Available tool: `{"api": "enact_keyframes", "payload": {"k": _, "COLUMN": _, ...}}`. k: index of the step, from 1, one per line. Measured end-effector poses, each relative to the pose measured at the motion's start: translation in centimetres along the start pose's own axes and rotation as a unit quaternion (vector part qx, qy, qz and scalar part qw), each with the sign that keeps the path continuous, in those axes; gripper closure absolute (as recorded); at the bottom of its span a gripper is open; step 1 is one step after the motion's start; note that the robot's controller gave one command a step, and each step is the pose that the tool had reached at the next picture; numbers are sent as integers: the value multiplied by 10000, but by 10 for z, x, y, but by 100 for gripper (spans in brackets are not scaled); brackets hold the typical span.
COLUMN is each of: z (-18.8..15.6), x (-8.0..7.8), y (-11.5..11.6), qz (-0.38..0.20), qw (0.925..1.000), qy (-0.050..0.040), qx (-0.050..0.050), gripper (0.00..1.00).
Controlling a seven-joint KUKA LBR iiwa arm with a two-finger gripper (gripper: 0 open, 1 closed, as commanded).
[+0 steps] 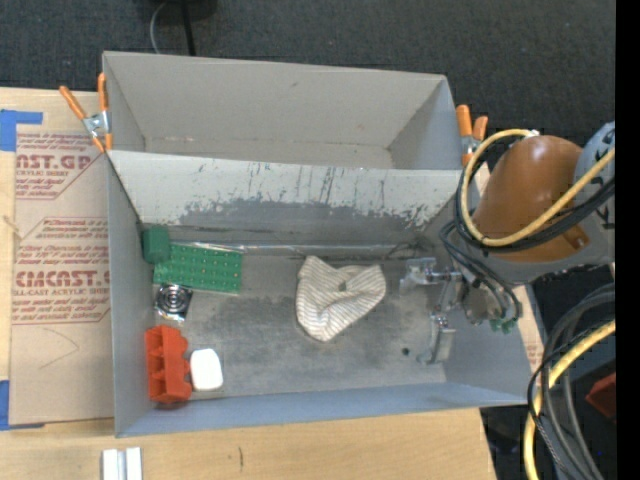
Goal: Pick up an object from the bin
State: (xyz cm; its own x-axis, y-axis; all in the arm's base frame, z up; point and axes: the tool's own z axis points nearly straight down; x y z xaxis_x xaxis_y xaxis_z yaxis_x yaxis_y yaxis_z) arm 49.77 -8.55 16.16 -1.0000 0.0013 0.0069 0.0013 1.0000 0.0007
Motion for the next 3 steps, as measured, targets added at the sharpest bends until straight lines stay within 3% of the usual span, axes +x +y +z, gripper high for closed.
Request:
{"api": "enact_keyframes", "payload": {"k": 1, "z": -4, "x": -2, "y": 0, "qz": -7, "qw": 10000, "qy": -36, "qx": 5, "gripper": 0}}
{"api": "enact_keyframes", "payload": {"k": 2, "z": 22, "x": -43, "y": 35, "qz": -235, "qw": 9997, "qy": -34, "qx": 7, "gripper": 0}}
{"api": "enact_keyframes", "payload": {"k": 3, "z": 75, "x": -42, "y": 46, "qz": -172, "qw": 9998, "qy": -62, "qx": -3, "gripper": 0}}
